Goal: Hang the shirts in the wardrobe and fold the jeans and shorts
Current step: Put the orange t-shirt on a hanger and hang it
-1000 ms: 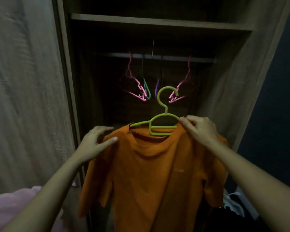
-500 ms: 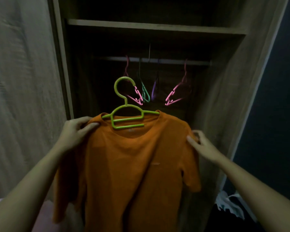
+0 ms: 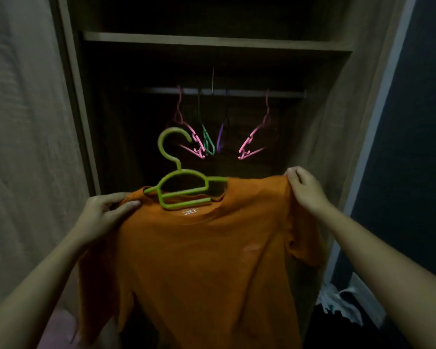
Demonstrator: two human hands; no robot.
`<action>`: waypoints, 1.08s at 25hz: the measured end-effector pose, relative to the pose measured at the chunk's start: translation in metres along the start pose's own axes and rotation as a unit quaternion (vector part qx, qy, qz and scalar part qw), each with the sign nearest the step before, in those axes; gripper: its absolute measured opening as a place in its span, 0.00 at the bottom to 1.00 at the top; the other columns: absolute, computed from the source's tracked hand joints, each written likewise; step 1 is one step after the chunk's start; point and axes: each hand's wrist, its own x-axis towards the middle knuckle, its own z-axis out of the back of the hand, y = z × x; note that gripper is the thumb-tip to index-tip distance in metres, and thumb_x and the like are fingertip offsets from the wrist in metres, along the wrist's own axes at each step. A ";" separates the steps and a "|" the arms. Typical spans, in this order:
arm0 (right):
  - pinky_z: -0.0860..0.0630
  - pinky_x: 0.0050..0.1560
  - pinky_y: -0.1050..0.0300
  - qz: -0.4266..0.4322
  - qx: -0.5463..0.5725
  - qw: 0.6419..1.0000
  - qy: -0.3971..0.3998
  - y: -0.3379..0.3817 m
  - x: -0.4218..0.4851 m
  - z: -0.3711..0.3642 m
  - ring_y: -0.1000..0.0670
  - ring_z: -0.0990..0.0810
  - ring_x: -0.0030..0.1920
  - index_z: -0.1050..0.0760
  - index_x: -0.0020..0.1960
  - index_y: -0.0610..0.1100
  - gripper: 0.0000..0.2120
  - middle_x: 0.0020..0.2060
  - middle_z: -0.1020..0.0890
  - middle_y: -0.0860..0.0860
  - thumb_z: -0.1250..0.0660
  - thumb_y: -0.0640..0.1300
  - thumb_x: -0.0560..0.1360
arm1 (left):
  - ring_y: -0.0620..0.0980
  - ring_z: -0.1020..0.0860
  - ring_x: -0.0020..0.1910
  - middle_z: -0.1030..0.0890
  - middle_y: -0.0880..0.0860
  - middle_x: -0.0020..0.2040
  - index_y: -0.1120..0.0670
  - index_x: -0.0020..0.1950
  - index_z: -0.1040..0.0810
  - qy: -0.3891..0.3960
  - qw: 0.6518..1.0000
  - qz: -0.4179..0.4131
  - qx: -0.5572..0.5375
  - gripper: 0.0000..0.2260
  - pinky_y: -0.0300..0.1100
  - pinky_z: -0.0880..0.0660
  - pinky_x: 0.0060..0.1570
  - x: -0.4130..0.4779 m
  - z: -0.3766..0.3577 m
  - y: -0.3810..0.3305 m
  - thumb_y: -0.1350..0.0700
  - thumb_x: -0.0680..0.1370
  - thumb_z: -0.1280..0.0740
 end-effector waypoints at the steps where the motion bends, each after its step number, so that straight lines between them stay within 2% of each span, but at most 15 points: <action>1: 0.30 0.62 0.42 0.028 -0.030 0.999 -0.016 0.002 0.000 0.000 0.48 0.24 0.53 0.27 0.54 0.51 0.14 0.50 0.22 0.51 0.49 0.55 0.81 | 0.38 0.21 0.48 0.18 0.39 0.46 0.36 0.50 0.20 -0.015 1.000 -0.003 -0.013 0.08 0.37 0.22 0.44 0.002 -0.002 -0.002 0.45 0.74 0.36; 3: 0.28 0.60 0.49 0.113 -0.030 0.993 -0.016 0.013 -0.004 -0.001 0.52 0.24 0.56 0.27 0.58 0.50 0.16 0.52 0.22 0.53 0.50 0.54 0.81 | 0.36 0.21 0.48 0.20 0.34 0.48 0.32 0.51 0.21 -0.022 0.999 -0.014 -0.021 0.11 0.34 0.22 0.43 0.005 -0.004 -0.010 0.48 0.73 0.36; 5: 0.27 0.54 0.59 0.208 -0.053 0.976 0.039 0.028 -0.010 -0.001 0.56 0.24 0.54 0.26 0.59 0.49 0.18 0.51 0.23 0.56 0.49 0.55 0.79 | 0.35 0.22 0.49 0.21 0.31 0.49 0.28 0.51 0.24 -0.002 0.999 -0.033 -0.011 0.13 0.34 0.23 0.43 0.008 -0.006 -0.017 0.47 0.73 0.37; 8: 0.28 0.47 0.62 0.268 -0.148 0.944 0.123 0.038 -0.018 -0.009 0.59 0.24 0.47 0.25 0.56 0.51 0.16 0.46 0.23 0.61 0.49 0.56 0.79 | 0.33 0.23 0.51 0.21 0.32 0.49 0.32 0.51 0.22 0.013 0.999 -0.043 0.001 0.08 0.34 0.23 0.45 0.015 -0.013 -0.021 0.45 0.75 0.35; 9: 0.28 0.45 0.62 0.260 -0.148 0.944 0.140 0.035 -0.019 -0.013 0.60 0.24 0.44 0.25 0.54 0.53 0.14 0.43 0.24 0.62 0.48 0.55 0.80 | 0.34 0.23 0.51 0.20 0.35 0.48 0.36 0.51 0.22 0.018 0.999 -0.043 0.007 0.06 0.36 0.24 0.46 0.016 -0.014 -0.022 0.44 0.75 0.35; 11: 0.28 0.43 0.59 0.214 -0.096 0.960 0.153 0.030 -0.021 -0.018 0.59 0.24 0.40 0.26 0.49 0.54 0.12 0.38 0.24 0.60 0.48 0.54 0.80 | 0.36 0.22 0.49 0.21 0.40 0.50 0.39 0.52 0.24 0.045 0.998 -0.035 0.018 0.09 0.36 0.22 0.46 0.017 -0.014 -0.026 0.40 0.74 0.36; 13: 0.27 0.47 0.54 0.161 -0.037 0.976 0.144 0.026 -0.023 -0.021 0.56 0.22 0.42 0.26 0.50 0.54 0.14 0.38 0.23 0.58 0.48 0.58 0.79 | 0.36 0.21 0.48 0.21 0.43 0.51 0.38 0.53 0.25 0.081 0.996 -0.022 0.028 0.15 0.34 0.22 0.45 0.017 -0.009 -0.029 0.34 0.72 0.39; 15: 0.26 0.53 0.50 0.118 0.006 0.982 0.145 0.026 -0.022 -0.022 0.51 0.21 0.46 0.24 0.52 0.50 0.18 0.40 0.21 0.54 0.49 0.58 0.78 | 0.38 0.21 0.46 0.22 0.42 0.50 0.36 0.54 0.27 0.079 0.996 -0.011 0.035 0.20 0.34 0.22 0.44 0.016 -0.002 -0.027 0.28 0.70 0.44; 16: 0.26 0.53 0.49 0.105 0.022 0.983 0.146 0.027 -0.022 -0.023 0.49 0.21 0.45 0.24 0.50 0.49 0.18 0.39 0.21 0.52 0.49 0.57 0.79 | 0.39 0.21 0.47 0.23 0.41 0.51 0.35 0.55 0.28 0.069 0.997 -0.006 0.039 0.21 0.35 0.22 0.45 0.015 0.001 -0.024 0.28 0.70 0.44; 19: 0.26 0.52 0.50 0.100 0.013 0.986 0.136 0.031 -0.024 -0.023 0.50 0.22 0.43 0.25 0.48 0.50 0.16 0.35 0.23 0.55 0.48 0.56 0.79 | 0.40 0.26 0.54 0.27 0.40 0.59 0.34 0.61 0.31 0.058 0.998 0.003 0.030 0.17 0.38 0.26 0.52 0.010 0.002 -0.011 0.38 0.73 0.39; 21: 0.25 0.49 0.49 0.119 -0.013 0.983 0.142 0.034 -0.025 -0.020 0.52 0.22 0.42 0.25 0.49 0.52 0.17 0.36 0.23 0.56 0.49 0.59 0.77 | 0.38 0.24 0.51 0.24 0.41 0.55 0.33 0.55 0.26 0.029 0.999 -0.013 0.030 0.10 0.36 0.25 0.49 0.006 -0.002 -0.005 0.38 0.74 0.38; 24: 0.25 0.51 0.50 0.184 -0.142 0.962 0.141 0.046 -0.024 -0.017 0.55 0.23 0.46 0.27 0.52 0.55 0.13 0.44 0.22 0.57 0.46 0.60 0.77 | 0.36 0.22 0.46 0.21 0.41 0.46 0.33 0.49 0.24 -0.027 0.998 -0.036 0.045 0.09 0.30 0.25 0.39 0.006 -0.004 -0.006 0.36 0.73 0.42; 25: 0.27 0.56 0.50 0.204 -0.194 0.951 0.124 0.051 -0.022 -0.021 0.55 0.24 0.51 0.28 0.56 0.54 0.13 0.50 0.22 0.56 0.45 0.58 0.78 | 0.37 0.22 0.45 0.21 0.41 0.45 0.35 0.49 0.24 -0.037 0.997 -0.041 0.051 0.10 0.29 0.25 0.38 0.007 -0.004 -0.007 0.37 0.73 0.42; 27: 0.34 0.65 0.49 0.224 -0.236 0.942 0.084 0.064 -0.020 -0.034 0.52 0.30 0.63 0.33 0.66 0.52 0.19 0.61 0.27 0.52 0.41 0.56 0.77 | 0.39 0.21 0.44 0.23 0.39 0.45 0.36 0.49 0.27 -0.048 0.995 -0.045 0.078 0.08 0.30 0.25 0.37 0.007 -0.001 -0.009 0.37 0.74 0.41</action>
